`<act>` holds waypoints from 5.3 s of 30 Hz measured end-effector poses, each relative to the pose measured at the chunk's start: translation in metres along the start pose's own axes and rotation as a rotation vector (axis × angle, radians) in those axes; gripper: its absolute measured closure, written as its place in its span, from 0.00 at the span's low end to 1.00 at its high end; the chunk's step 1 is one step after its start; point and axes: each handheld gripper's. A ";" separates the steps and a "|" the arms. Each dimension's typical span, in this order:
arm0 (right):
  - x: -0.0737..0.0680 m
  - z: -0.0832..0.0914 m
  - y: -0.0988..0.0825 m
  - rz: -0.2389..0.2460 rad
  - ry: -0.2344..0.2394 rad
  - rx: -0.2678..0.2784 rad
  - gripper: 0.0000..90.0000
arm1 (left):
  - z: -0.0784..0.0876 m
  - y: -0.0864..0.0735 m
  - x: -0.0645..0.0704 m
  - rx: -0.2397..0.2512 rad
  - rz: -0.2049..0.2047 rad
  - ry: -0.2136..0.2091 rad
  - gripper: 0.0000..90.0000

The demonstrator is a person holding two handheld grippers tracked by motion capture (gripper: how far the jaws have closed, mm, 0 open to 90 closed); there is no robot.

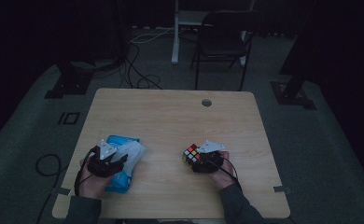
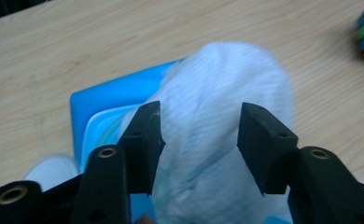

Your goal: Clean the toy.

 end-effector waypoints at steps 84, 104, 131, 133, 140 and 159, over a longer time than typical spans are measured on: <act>-0.027 0.001 0.015 0.201 0.015 0.039 0.38 | -0.038 0.109 0.107 0.174 -0.178 -0.403 0.99; -0.051 0.008 0.012 0.388 -0.079 0.071 0.38 | -0.060 0.122 0.116 0.155 -0.211 -0.420 0.98; -0.065 0.010 0.010 0.540 -0.195 0.084 0.38 | -0.072 0.135 0.128 0.107 -0.277 -0.485 0.94; -0.066 0.010 0.009 0.547 -0.205 0.088 0.38 | -0.072 0.135 0.128 0.104 -0.281 -0.489 0.96; -0.070 0.008 0.008 0.592 -0.231 0.080 0.38 | -0.075 0.134 0.127 0.082 -0.295 -0.483 0.98; -0.076 0.006 0.006 0.672 -0.283 0.066 0.38 | -0.079 0.140 0.133 0.047 -0.356 -0.543 0.98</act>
Point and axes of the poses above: each handheld gripper's, and its own axes: z roughly backward along the jaws, y roughly out of its top, x roughly to its right, and after that the axes turned 7 degrees about y, right-handed
